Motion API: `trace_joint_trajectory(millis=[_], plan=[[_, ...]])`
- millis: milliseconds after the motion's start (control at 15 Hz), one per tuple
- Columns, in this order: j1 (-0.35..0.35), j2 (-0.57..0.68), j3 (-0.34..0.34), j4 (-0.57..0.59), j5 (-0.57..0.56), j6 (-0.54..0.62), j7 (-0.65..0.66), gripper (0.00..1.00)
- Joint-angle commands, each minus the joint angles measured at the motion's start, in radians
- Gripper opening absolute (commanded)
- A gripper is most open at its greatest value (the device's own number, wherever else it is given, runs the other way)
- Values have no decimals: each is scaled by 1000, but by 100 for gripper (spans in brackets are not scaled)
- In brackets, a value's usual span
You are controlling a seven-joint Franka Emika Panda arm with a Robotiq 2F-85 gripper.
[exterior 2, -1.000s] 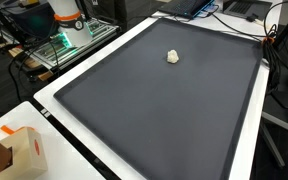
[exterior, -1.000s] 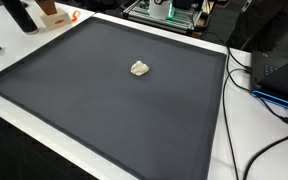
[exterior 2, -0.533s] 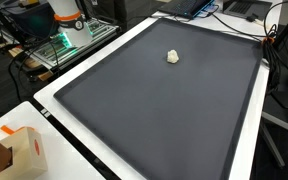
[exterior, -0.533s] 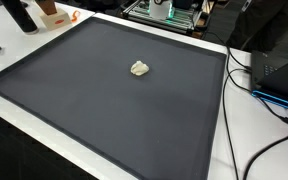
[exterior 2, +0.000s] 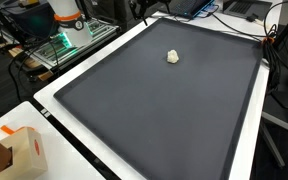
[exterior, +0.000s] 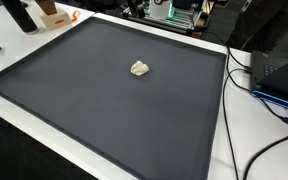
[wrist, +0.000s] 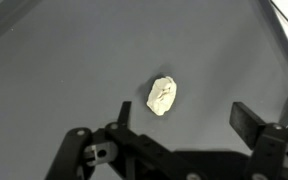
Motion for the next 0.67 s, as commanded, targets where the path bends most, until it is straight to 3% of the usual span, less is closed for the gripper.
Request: trace_joint_trajectory(millis=[0,600], plan=[[-12,86,-7,1,89,74,6,100],[-23,281,-8,72,133,146,79,100]])
